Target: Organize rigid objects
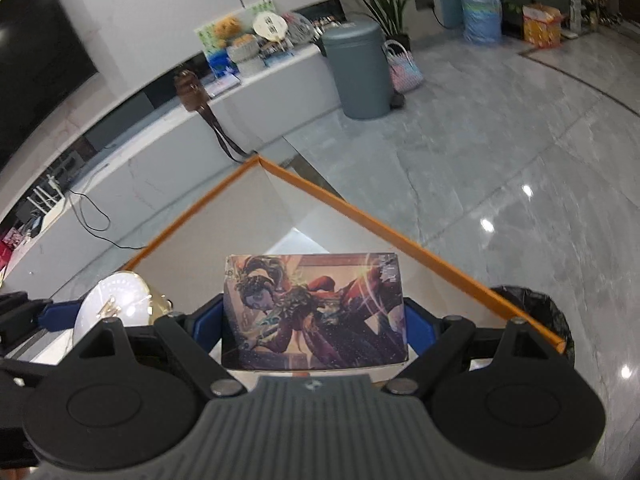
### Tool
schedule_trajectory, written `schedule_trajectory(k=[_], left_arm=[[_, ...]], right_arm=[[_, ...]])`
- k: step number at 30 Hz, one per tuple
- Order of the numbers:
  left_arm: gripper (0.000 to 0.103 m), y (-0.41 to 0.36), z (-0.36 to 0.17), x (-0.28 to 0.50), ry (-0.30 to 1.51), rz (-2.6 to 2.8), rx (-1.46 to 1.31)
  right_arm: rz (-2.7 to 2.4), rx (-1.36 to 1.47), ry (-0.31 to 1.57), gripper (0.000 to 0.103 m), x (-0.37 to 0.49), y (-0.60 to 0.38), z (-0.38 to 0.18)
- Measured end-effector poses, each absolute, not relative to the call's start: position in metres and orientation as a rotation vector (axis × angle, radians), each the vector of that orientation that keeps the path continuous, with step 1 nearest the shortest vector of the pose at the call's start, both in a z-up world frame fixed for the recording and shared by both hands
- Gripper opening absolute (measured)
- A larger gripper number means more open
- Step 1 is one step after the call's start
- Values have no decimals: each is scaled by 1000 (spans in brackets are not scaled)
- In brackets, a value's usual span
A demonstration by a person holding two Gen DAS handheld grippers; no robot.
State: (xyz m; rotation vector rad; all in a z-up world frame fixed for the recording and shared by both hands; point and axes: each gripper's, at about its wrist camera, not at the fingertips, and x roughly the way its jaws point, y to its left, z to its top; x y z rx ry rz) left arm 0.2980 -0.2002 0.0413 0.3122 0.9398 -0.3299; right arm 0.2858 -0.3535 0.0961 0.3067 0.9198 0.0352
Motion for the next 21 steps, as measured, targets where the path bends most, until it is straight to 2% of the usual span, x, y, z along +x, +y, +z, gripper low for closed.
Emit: schedule_trajectory(k=[21], left_arm=[[88, -220, -7, 342, 1041, -459, 499]], right_arm=[[-146, 401, 1016, 87, 325, -348, 51]])
